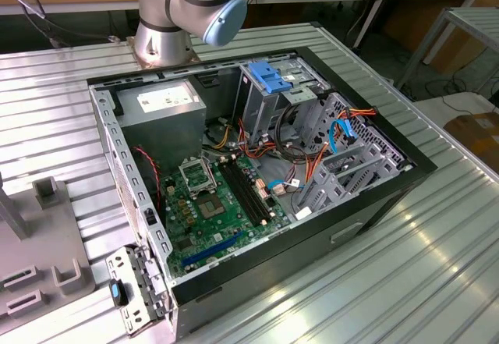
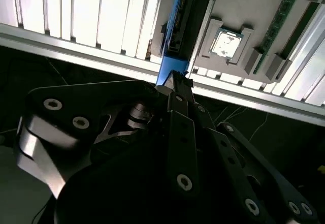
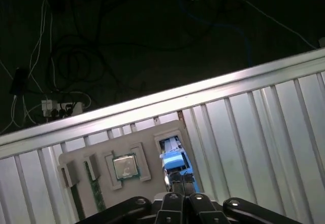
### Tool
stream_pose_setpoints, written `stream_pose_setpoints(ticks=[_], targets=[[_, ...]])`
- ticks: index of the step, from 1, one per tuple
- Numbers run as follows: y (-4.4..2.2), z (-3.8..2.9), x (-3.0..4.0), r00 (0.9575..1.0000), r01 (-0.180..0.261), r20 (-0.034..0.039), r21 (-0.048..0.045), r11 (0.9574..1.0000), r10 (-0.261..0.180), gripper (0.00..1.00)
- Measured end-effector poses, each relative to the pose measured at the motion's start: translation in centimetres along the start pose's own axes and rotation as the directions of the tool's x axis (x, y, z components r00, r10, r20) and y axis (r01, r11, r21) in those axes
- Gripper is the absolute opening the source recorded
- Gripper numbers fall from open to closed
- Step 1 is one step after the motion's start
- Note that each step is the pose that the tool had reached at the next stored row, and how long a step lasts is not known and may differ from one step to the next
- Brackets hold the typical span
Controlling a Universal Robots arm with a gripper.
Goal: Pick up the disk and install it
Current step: 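Pick up the disk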
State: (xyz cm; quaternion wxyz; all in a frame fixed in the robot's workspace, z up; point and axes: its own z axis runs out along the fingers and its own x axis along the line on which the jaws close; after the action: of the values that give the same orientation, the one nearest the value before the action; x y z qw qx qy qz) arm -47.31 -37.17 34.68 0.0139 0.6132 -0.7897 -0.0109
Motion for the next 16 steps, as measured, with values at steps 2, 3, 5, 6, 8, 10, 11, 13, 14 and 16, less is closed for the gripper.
stream_pose_setpoints(ticks=[2, 3, 5, 6, 8, 10, 11, 13, 14, 16], targets=[[-0.03, 0.0, -0.01, 0.9992, 0.04, -0.0014, 0.0003, 0.9992, -0.04, 0.11], [-0.04, 0.0, -0.01, 0.9987, 0.051, -0.0018, 0.0004, 0.9987, -0.051, 0.11], [-0.07, 0.0, -0.03, 0.995, 0.1, -0.0035, 0.0007, 0.995, -0.1, 0.11], [-0.08, 0.0, -0.04, 0.9933, 0.115, -0.0041, 0.0008, 0.9933, -0.115, 0.11], [-0.11, -0.01, -0.05, 0.9898, 0.142, -0.0049, 0.0009, 0.9898, -0.142, 0.11], [-0.11, -0.01, -0.05, 0.9888, 0.149, -0.0052, 0.0009, 0.9888, -0.149, 0.11], [-0.11, 0.0, -0.05, 0.9887, 0.149, -0.0051, 0.0009, 0.9888, -0.149, 0.11], [-0.12, -0.01, -0.05, 0.9887, 0.15, -0.0052, 0.0009, 0.9888, -0.15, 0.11], [-0.16, -0.01, -0.07, 0.9886, 0.15, -0.0052, 0.0008, 0.9887, -0.15, 0.11], [-0.39, -0.02, -0.13, 0.9872, 0.159, -0.0055, 0.0009, 0.9872, -0.159, 0.11]])
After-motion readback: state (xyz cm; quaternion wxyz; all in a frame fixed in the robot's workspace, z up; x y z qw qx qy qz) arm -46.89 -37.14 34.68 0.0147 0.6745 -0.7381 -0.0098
